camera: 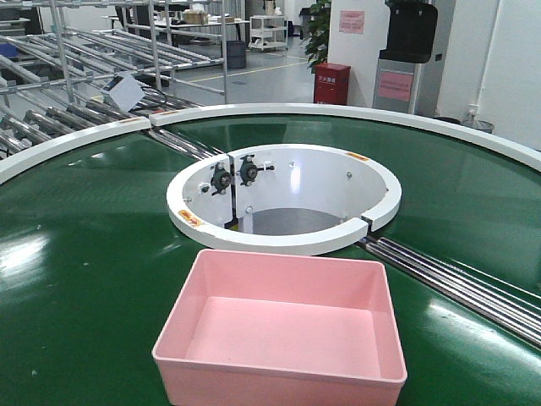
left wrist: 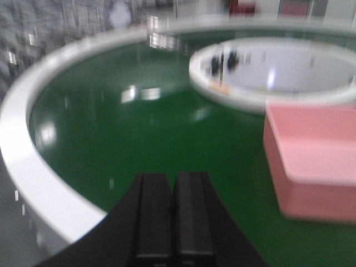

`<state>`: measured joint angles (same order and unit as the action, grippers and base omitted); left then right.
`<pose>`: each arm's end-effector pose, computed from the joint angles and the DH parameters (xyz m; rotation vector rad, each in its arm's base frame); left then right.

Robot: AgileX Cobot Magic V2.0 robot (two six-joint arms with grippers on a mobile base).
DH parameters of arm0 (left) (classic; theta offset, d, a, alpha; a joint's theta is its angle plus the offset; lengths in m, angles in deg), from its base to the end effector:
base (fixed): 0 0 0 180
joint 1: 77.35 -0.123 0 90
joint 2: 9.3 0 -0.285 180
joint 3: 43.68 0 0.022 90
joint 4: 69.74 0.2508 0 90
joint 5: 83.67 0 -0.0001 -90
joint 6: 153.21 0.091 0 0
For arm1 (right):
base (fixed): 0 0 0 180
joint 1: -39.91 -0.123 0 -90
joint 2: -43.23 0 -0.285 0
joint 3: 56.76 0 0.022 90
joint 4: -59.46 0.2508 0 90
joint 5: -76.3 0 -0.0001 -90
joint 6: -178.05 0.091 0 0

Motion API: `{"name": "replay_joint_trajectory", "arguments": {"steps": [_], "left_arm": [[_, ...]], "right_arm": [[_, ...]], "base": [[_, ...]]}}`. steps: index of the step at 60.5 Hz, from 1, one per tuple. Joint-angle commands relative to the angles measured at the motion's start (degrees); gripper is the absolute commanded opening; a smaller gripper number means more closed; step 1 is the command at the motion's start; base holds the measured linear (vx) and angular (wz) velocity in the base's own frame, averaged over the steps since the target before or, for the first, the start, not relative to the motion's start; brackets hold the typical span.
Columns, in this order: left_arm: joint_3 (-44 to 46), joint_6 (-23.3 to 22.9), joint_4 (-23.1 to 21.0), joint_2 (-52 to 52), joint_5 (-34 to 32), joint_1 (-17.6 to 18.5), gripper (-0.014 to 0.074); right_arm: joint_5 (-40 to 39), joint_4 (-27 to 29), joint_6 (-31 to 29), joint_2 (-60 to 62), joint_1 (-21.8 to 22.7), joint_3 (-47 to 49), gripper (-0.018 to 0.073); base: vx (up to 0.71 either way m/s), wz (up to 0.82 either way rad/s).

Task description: Grab pink bin and stack on right shelf

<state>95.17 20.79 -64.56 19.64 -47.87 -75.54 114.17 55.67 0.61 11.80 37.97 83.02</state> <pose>0.0664 0.0027 0.3422 -0.0366 1.8454 0.0048 0.0737 -0.0012 0.3411 -0.0121 1.9101 -0.0210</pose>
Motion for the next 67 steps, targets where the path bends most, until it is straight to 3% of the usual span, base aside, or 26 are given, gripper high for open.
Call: {"name": "replay_joint_trajectory", "arguments": {"steps": [1,13,20,25,32,41,55,67], "left_arm": [[1.8,-0.2,-0.8,4.2,1.1,0.0,-0.0003],[1.8,-0.4,-0.7,9.6,2.1,0.0,0.0010],[1.9,0.2,-0.7,13.0,3.7,0.0,0.0116],[2.1,3.1,-1.3,16.1,3.8,0.0,0.0246],[3.4,8.5,-6.5,20.1,2.6,2.0,0.0458],[8.3,17.1,-12.3,28.9,3.6,6.9,0.0603],[20.6,22.7,-14.1,46.5,3.8,10.9,0.0602],[33.9,24.2,-14.0,61.6,5.5,13.0,0.0587]], "right_arm": [[-2.0,-0.3,0.0,-4.9,0.1,1.3,-0.0009],[1.2,-0.3,-1.3,-13.1,0.1,-0.1,0.0005],[2.9,1.7,-4.2,-17.4,0.0,0.0,0.0089],[2.8,4.4,-8.0,-20.3,-1.1,0.0,0.0235],[1.8,7.2,-13.2,-24.0,-4.6,0.6,0.0445],[4.4,5.6,-13.8,-30.7,-9.6,6.2,0.0608],[14.4,5.6,-11.9,-46.2,-10.7,21.7,0.0615],[19.1,5.8,-11.2,-58.5,-10.7,34.1,0.0581]], "base": [[0.00,0.00],[0.00,0.00],[0.00,0.00],[0.00,0.00],[0.00,0.00],[0.00,0.00],[0.00,0.00],[0.00,0.00]]}}
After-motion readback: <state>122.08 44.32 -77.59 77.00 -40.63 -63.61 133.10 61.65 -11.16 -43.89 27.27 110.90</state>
